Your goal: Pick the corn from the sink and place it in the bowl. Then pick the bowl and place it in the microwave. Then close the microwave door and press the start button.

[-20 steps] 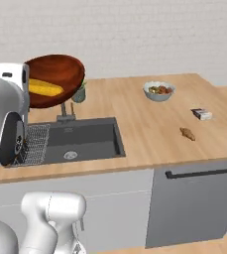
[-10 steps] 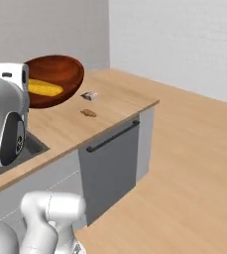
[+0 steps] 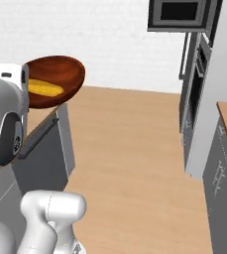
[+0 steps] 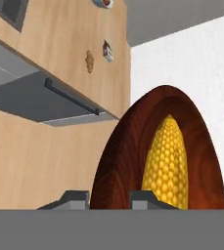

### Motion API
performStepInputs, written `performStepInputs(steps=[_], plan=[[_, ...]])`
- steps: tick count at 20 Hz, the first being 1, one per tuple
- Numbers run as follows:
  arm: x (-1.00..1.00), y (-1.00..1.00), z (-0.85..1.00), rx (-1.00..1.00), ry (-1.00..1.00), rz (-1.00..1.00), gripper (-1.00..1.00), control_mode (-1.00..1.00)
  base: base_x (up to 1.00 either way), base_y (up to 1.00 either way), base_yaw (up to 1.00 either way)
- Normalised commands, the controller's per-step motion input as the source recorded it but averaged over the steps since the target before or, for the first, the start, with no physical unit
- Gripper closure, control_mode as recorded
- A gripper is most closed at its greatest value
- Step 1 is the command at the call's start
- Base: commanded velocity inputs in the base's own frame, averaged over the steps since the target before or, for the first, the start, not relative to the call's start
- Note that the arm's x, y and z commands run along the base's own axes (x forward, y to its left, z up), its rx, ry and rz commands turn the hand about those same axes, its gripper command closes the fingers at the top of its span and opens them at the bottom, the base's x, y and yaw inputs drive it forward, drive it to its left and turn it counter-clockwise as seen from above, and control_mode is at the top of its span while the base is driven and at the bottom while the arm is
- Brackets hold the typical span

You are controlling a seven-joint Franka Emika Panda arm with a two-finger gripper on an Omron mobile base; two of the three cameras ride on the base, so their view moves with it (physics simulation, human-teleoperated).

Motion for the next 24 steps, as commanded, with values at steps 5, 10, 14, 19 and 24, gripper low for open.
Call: performStepInputs(steps=[5, 10, 14, 19, 24], plan=[[0.00, 0.00, 0.00, 0.00, 0.00, 0.00, 1.00, 1.00, 0.85, 0.18, -0.53], [0.00, 0.00, 0.00, 0.00, 0.00, 0.00, 1.00, 1.00, 1.00, 0.30, -0.36], [0.00, 0.00, 0.00, 0.00, 0.00, 0.00, 1.00, 1.00, 1.00, 0.34, -0.34], [0.00, 0.00, 0.00, 0.00, 0.00, 0.00, 1.00, 1.00, 1.00, 0.54, -0.28], [0.00, 0.00, 0.00, 0.00, 0.00, 0.00, 1.00, 1.00, 1.00, 0.56, -0.30]])
